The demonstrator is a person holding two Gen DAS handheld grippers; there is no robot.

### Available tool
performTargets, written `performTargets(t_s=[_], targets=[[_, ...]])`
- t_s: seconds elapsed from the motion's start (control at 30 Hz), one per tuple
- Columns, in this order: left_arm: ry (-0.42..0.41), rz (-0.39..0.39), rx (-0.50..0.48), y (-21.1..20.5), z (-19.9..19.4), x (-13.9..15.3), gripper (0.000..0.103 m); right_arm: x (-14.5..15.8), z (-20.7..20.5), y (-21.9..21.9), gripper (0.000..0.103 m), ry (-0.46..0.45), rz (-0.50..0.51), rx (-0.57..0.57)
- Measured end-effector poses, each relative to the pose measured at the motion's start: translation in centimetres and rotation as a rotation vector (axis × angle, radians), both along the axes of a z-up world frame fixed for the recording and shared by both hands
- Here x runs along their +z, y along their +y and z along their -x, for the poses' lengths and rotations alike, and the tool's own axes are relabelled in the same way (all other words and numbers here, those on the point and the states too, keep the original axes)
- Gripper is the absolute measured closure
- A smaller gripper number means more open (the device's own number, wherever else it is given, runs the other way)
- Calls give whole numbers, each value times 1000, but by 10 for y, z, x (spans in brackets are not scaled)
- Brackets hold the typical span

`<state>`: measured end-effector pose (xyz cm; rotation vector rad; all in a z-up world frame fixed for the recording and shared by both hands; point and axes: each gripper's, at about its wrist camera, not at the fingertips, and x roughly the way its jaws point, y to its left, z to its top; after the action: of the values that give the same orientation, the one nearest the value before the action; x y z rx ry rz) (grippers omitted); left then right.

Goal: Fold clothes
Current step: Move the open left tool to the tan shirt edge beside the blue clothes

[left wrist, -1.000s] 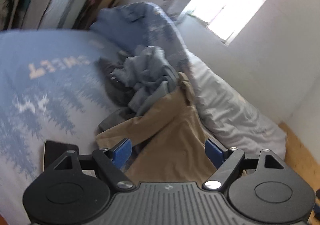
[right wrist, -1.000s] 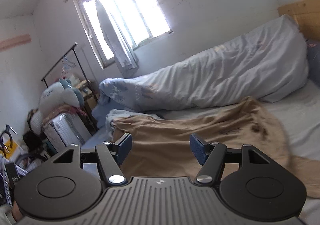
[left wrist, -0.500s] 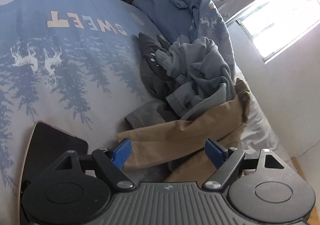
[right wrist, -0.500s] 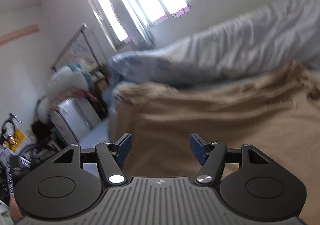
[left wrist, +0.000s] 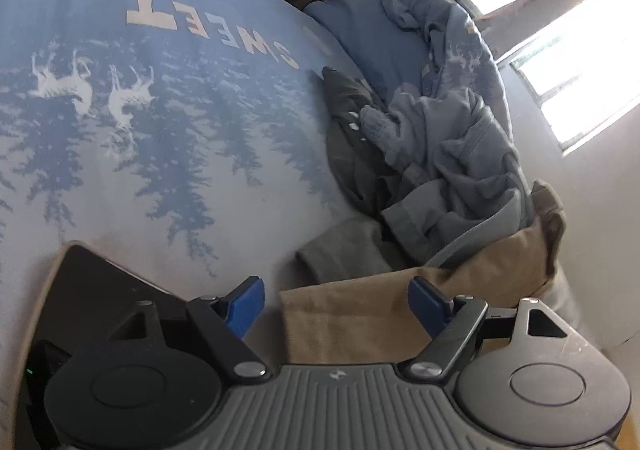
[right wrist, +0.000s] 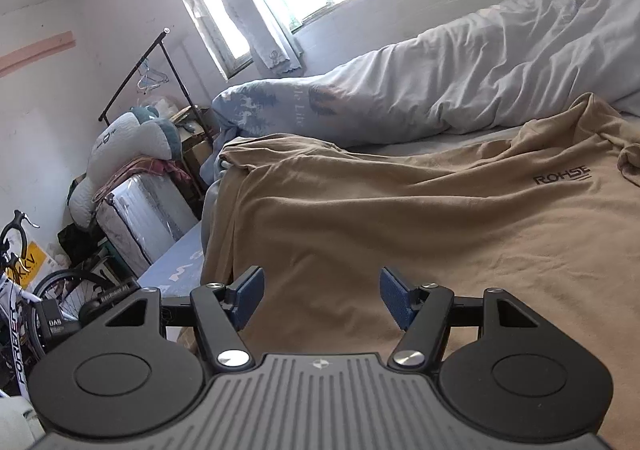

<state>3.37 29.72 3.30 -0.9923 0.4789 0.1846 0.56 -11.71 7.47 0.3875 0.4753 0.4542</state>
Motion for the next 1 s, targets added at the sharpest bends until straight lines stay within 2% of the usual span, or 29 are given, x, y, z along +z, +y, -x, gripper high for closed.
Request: performTargets(t_s=[0.2, 0.4, 0.57, 0.73, 0.87, 1.0], targets=[[-26, -45, -29, -13, -3, 11, 25, -4, -1, -7, 36, 25, -12, -20], [-19, 6, -26, -13, 0, 9, 25, -6, -4, -8, 36, 36, -24, -20], [-18, -25, -12, -17, 3, 15, 25, -8, -4, -8, 36, 40, -25, -17], [-18, 54, -32, -17, 7, 13, 25, -8, -3, -9, 36, 21, -27, -29], [30, 37, -31, -24, 10, 13, 25, -9, -4, -7, 36, 29, -30, -27], [85, 97, -17, -28, 19, 8, 25, -8, -3, -6, 36, 19, -27, -17]])
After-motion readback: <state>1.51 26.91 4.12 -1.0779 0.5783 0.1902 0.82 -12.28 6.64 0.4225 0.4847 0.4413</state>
